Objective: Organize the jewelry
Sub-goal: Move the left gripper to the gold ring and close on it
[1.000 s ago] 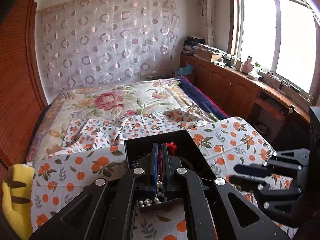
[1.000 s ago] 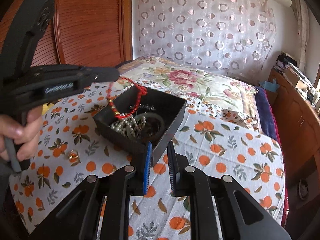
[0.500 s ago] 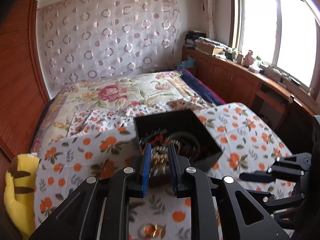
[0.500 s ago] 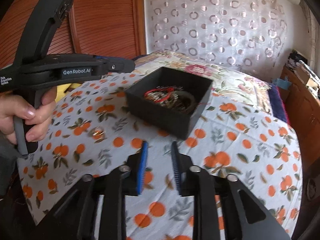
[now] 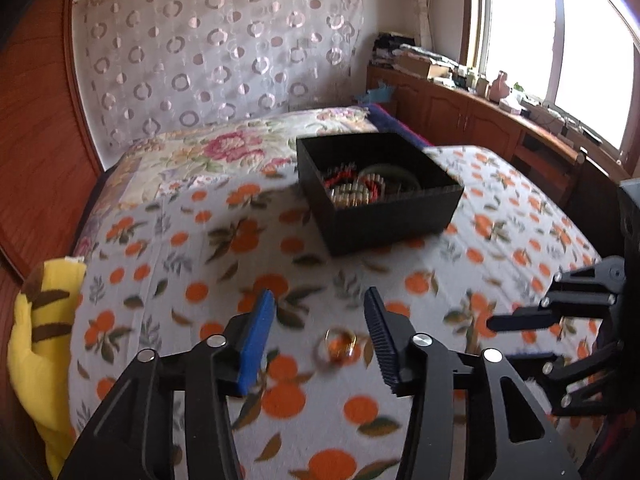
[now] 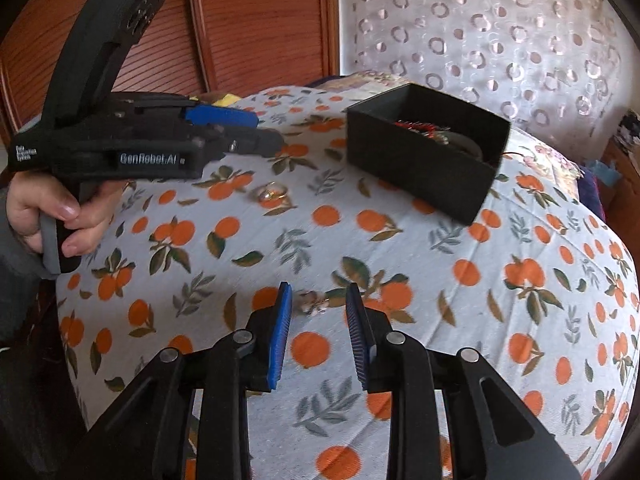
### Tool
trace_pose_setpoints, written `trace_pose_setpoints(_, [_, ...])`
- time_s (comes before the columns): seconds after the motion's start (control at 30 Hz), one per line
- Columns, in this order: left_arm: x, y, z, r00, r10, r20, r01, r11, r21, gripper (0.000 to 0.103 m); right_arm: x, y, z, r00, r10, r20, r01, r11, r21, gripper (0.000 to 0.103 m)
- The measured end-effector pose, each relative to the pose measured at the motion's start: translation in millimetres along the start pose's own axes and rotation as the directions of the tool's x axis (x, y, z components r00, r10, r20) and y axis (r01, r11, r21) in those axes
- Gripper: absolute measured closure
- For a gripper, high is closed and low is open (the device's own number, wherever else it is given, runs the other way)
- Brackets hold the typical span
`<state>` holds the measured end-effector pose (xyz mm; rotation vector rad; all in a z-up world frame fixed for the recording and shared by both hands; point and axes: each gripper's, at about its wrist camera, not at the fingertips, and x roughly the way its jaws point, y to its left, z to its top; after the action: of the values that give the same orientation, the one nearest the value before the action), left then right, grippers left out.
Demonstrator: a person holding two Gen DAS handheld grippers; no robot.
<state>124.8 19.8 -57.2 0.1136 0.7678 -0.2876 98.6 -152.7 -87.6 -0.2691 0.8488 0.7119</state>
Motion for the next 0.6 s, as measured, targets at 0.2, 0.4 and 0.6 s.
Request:
trace_pose_setpoints(0.2, [4, 1, -18, 0.999, -0.011, -0.040, 0.012, 1.000, 0.009, 0.050, 7, 8, 0, 1.000, -0.010, -0.029, 0.009, 0.999, -0.039, 0.073])
trace_pose_setpoints(0.4, [11, -6, -24, 0.997, -0.021, -0.069, 0.022, 0.999, 0.023, 0.047, 8, 7, 1, 0.999, -0.040, -0.025, 0.038, 0.998, -0.046, 0.086])
trace_pose_setpoints(0.6, [19, -12, -22, 0.996, -0.021, -0.086, 0.024, 0.999, 0.028, 0.047, 7, 7, 0, 0.999, -0.041, -0.011, 0.040, 0.998, -0.054, 0.086])
